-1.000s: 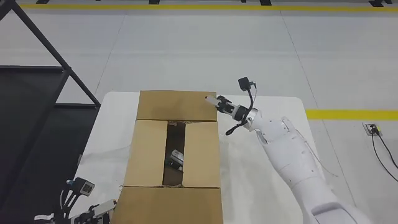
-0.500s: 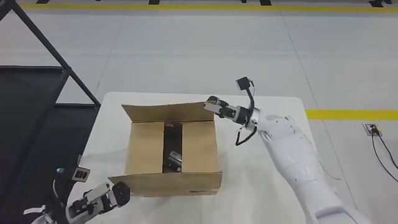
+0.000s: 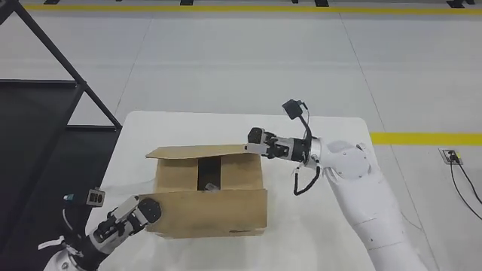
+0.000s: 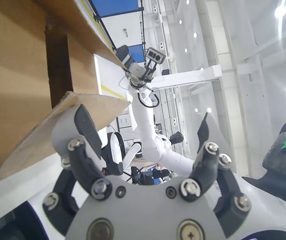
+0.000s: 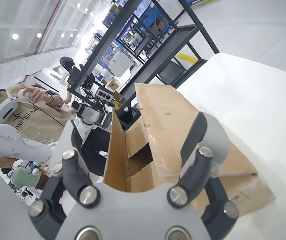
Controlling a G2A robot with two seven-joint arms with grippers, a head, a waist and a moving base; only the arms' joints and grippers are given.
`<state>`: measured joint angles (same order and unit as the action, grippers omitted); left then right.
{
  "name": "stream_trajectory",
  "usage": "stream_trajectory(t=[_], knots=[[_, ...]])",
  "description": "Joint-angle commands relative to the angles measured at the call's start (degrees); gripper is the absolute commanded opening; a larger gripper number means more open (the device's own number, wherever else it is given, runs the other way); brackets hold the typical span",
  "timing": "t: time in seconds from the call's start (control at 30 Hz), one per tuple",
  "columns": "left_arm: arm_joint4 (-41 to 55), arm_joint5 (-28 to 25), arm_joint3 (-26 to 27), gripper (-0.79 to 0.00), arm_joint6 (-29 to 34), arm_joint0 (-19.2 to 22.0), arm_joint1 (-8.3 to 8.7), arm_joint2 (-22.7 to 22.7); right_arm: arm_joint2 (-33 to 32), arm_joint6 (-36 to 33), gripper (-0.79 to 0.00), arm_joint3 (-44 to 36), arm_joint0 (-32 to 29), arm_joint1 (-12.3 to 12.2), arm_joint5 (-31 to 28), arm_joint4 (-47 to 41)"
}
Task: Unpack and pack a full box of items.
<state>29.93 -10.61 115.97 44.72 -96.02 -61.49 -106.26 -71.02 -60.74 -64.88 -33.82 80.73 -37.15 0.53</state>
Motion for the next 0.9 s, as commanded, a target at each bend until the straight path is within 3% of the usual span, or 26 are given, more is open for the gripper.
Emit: stream_trajectory(t=[0.0,0.23,0.5,0.77,0.87], knots=[[-2.69,0.34,0.15,0.0,-2.66,0.51,-0.04,0.61,-0.03,-0.51,0.0,-3.23,-1.5,-0.36,2.29,0.83],[-10.92,2.04,0.7,0.0,-10.21,2.74,-0.3,4.55,0.58,2.22,0.0,-11.28,-5.8,-0.99,13.85,2.29],[-17.88,3.28,-0.13,0.0,-15.41,5.72,-0.54,8.69,1.27,2.55,0.0,-12.29,-6.92,-1.08,25.43,-4.41],[-18.81,3.95,-1.65,0.0,-18.02,7.92,-0.81,10.81,1.15,0.28,0.0,-9.99,-8.06,-1.3,25.79,-11.93],[-19.38,4.18,-2.0,0.0,-18.23,8.39,-0.86,11.28,1.27,-0.22,0.0,-9.62,-8.43,-1.62,26.69,-10.72]])
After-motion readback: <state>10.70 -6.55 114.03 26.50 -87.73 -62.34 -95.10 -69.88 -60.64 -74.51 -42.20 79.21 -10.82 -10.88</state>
